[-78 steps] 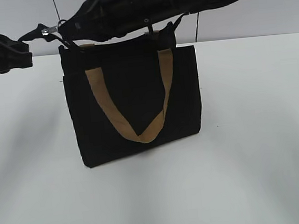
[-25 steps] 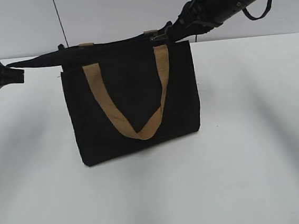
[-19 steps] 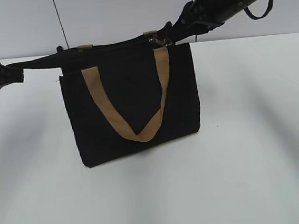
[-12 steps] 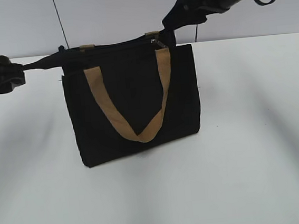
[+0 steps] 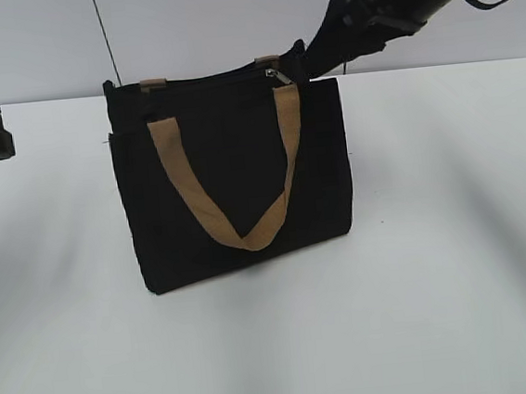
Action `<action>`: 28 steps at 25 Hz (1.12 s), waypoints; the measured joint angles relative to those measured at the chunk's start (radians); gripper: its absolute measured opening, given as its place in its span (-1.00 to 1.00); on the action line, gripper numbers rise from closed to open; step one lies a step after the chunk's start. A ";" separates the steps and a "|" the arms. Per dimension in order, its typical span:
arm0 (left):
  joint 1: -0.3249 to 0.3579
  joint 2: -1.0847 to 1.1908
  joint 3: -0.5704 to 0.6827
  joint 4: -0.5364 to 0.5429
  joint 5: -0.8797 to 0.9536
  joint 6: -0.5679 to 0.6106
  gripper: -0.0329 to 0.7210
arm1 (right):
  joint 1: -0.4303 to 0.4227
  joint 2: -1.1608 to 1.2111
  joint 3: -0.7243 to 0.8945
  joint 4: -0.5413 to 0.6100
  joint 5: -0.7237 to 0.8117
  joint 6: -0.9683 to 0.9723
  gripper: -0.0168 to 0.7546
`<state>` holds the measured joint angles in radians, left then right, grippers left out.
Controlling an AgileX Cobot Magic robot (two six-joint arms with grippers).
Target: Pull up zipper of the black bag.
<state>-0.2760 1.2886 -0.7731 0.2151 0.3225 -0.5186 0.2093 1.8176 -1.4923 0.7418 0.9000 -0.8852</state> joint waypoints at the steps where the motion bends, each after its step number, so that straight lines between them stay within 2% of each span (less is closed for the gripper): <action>1: -0.004 -0.020 0.000 -0.023 0.018 0.030 0.33 | 0.000 0.000 0.000 -0.007 0.013 0.006 0.52; 5: -0.053 -0.100 0.000 -0.077 0.128 0.114 0.33 | 0.000 -0.022 0.000 -0.021 0.062 0.020 0.52; 9: -0.107 -0.201 0.000 -0.096 0.236 0.140 0.33 | 0.000 -0.070 0.000 -0.023 0.100 0.028 0.53; 16: -0.118 -0.414 0.000 -0.103 0.403 0.233 0.28 | 0.003 -0.174 0.000 -0.033 0.190 0.058 0.53; 19: -0.118 -0.529 0.000 -0.108 0.481 0.258 0.26 | 0.028 -0.215 0.006 -0.093 0.203 0.090 0.53; 24: -0.118 -0.638 0.000 -0.114 0.589 0.268 0.24 | 0.094 -0.316 0.149 -0.158 0.161 0.162 0.53; 28: -0.118 -0.715 0.001 -0.115 0.678 0.272 0.24 | 0.101 -0.438 0.309 -0.168 0.093 0.197 0.54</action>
<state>-0.3938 0.5736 -0.7720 0.0996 1.0006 -0.2464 0.3102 1.3798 -1.1836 0.5742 0.9926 -0.6885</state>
